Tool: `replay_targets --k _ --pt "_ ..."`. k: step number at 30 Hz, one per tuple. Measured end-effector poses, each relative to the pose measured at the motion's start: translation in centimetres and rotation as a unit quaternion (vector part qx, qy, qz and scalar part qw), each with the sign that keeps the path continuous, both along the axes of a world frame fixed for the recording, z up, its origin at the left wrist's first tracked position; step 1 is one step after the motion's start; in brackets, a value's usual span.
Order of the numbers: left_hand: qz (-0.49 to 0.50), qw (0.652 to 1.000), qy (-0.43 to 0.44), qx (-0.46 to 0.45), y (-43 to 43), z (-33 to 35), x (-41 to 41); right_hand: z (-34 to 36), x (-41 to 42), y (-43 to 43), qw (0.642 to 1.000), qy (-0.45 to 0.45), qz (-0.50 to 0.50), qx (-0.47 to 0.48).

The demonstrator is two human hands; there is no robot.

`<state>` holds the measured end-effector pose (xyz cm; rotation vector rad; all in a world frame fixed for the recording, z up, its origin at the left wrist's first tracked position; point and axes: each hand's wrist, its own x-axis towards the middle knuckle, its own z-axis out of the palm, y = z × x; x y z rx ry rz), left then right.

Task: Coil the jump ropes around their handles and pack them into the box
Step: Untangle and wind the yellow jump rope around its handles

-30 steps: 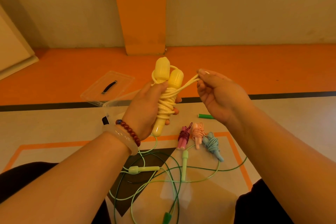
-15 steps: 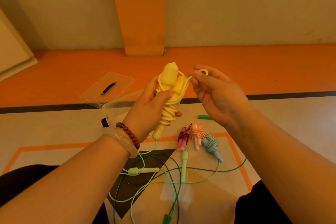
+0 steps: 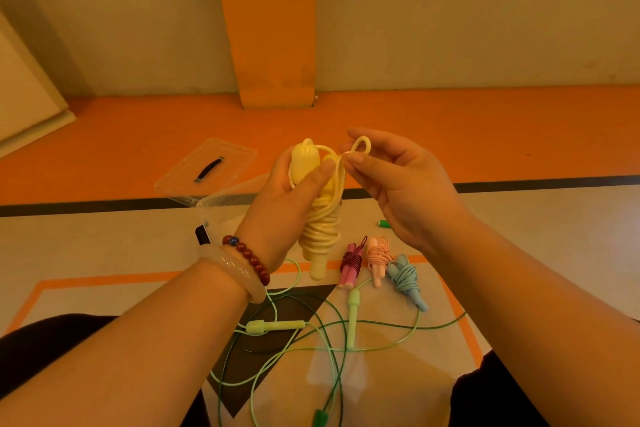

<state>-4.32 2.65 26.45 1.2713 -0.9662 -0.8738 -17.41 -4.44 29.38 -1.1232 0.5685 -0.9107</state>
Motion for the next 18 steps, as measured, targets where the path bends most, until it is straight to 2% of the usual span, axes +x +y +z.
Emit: replay_targets --k 4,7,12,18 --pt "0.006 0.999 -0.036 -0.035 0.06 0.20 0.01 0.08 -0.14 -0.05 0.999 0.008 -0.022 -0.023" --pt "-0.029 0.997 -0.040 -0.062 0.17 0.42 0.02 0.11 -0.41 -0.25 0.994 0.045 -0.047 -0.083" --pt "-0.061 0.995 -0.045 -0.062 0.00 0.45 0.51 0.39 -0.68 -0.40 0.974 0.104 -0.059 -0.194" --pt "-0.035 0.992 -0.106 -0.064 0.29 0.37 0.58 -0.14 -0.59 -0.74 0.937 0.170 -0.075 -0.297"
